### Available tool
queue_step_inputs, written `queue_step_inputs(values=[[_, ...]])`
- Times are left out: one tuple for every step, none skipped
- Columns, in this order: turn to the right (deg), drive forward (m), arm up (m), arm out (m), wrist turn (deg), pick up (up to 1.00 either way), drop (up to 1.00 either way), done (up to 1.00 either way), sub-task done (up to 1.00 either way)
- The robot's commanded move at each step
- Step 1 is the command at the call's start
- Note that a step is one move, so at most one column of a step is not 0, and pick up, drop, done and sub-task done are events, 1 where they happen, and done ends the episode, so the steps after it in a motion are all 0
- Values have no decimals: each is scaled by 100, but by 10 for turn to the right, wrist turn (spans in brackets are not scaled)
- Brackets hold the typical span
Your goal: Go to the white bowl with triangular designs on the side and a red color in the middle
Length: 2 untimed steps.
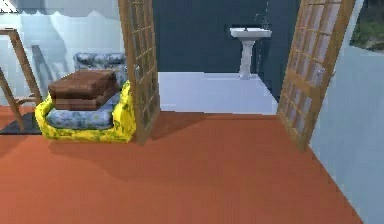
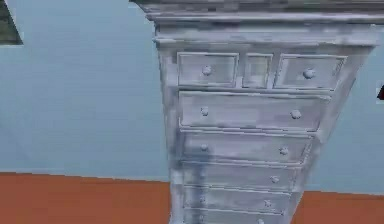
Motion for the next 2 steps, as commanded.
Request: queue_step_inputs(values=[[0, 100, 0, 0, 0, 0, 0, 0, 0], [30, 0, 0, 0, 0, 0, 0, 0, 0]])
